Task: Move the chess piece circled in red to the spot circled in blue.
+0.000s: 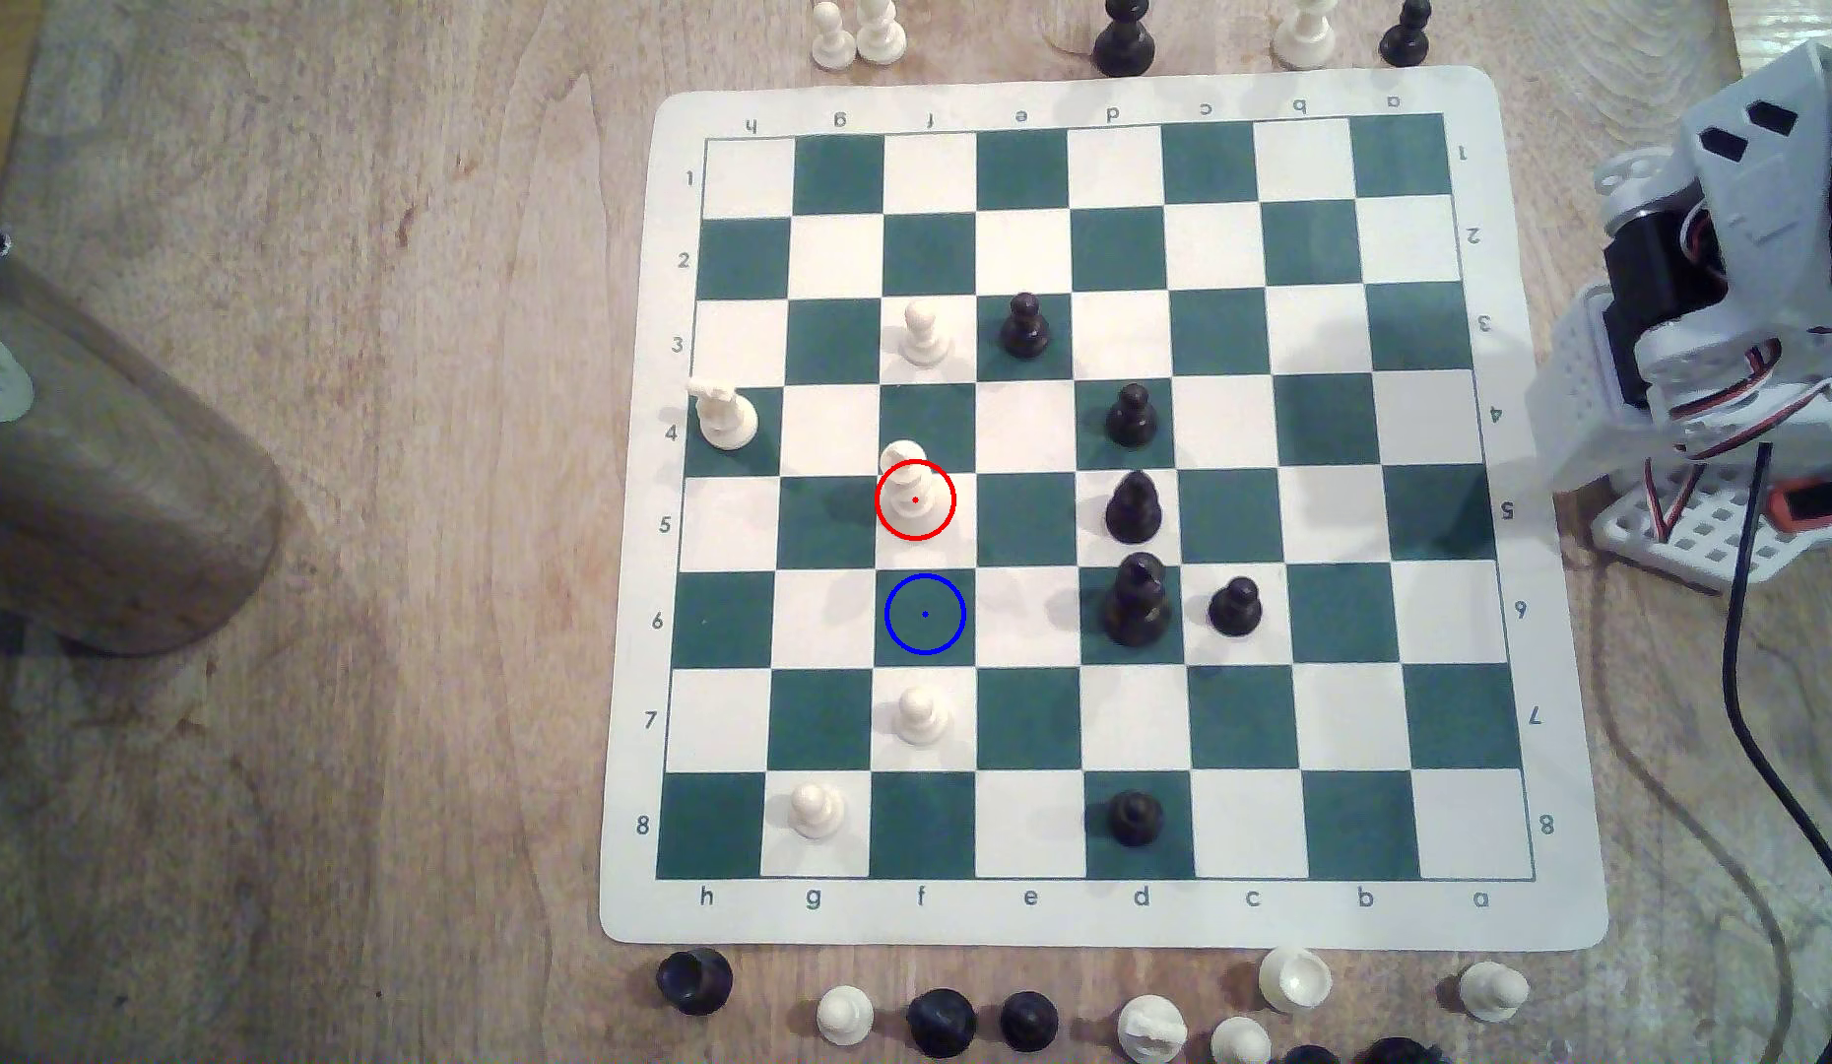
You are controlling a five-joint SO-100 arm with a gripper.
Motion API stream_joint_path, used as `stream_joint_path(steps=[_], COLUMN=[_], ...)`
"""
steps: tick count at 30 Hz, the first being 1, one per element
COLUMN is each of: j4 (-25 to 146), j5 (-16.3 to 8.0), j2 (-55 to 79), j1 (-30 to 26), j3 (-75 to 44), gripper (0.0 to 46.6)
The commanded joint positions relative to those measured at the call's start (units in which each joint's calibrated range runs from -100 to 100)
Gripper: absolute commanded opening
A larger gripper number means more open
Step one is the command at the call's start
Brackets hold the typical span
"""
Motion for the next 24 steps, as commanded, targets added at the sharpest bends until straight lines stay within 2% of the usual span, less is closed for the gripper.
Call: stream_joint_path(steps=[1,8,14,24], j4=[12.6,46.1,92.0,130.6], j5=[0.2,0.1,-0.2,-0.2], j2=[-0.1,-0.1,-0.1,4.8], j1=[0.4,-0.2,1.2,4.8], j3=[0.4,-10.6,-25.5,-42.1], gripper=[0.2,0.2,0.2,0.2])
